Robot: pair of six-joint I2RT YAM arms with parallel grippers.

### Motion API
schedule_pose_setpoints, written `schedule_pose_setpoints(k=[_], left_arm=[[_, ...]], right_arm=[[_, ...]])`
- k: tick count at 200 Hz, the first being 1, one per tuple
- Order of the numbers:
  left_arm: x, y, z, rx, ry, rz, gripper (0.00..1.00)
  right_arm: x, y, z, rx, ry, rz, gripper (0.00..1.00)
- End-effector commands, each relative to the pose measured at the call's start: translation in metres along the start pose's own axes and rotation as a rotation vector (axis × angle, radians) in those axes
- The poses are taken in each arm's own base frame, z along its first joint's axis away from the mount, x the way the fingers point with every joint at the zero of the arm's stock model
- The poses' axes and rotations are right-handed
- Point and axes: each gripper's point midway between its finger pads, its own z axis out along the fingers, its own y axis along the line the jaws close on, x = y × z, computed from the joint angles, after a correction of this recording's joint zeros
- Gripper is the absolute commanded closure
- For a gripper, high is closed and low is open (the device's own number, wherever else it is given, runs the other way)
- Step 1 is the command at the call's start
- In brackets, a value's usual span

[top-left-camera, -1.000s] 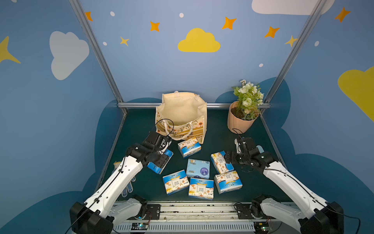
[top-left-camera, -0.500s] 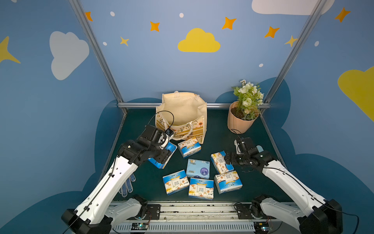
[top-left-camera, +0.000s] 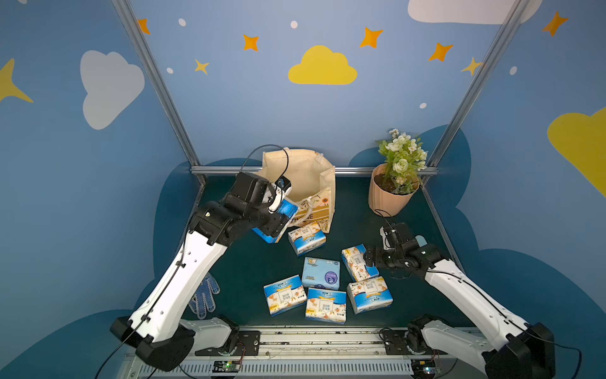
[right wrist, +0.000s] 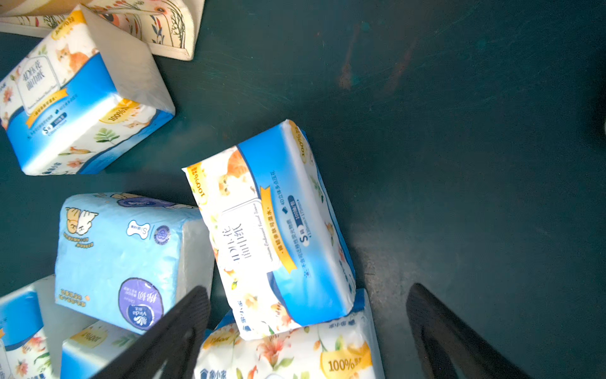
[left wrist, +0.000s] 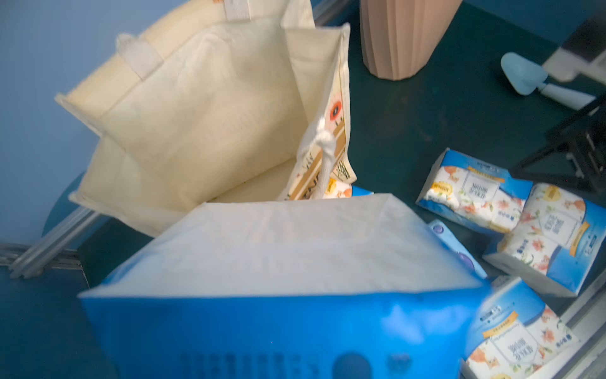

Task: Put tissues into the canvas bag
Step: Place the pack of facial tissues in the canvas bag.

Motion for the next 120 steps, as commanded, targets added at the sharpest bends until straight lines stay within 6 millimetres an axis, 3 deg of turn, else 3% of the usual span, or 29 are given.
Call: schedule_pose_setpoints(k=[1, 34, 60, 98, 120], left_arm=[[-0.061, 0.017, 0.005, -0.061, -0.142, 0.011, 0.21], [-0.122, 0.036, 0.026, -0.121, -0.243, -0.014, 0.20], [-0.144, 0.050, 0.059, -0.175, -0.260, -0.014, 0.20], [-0.133, 0.060, 0.114, -0.207, -0.204, -0.038, 0.20], [-0.119, 0.080, 0.132, -0.230, -0.183, -0.110, 0.21]], right_arm=[[-0.006, 0.005, -0.009, -0.017, -0.015, 0.024, 0.05], [-0.006, 0.009, -0.010, -0.044, -0.027, 0.042, 0.05], [-0.005, 0.011, -0.013, -0.057, -0.034, 0.049, 0.05], [0.000, 0.009, -0.021, -0.062, -0.052, 0.054, 0.05], [0.004, 0.006, -0.024, -0.069, -0.060, 0.058, 0.05]])
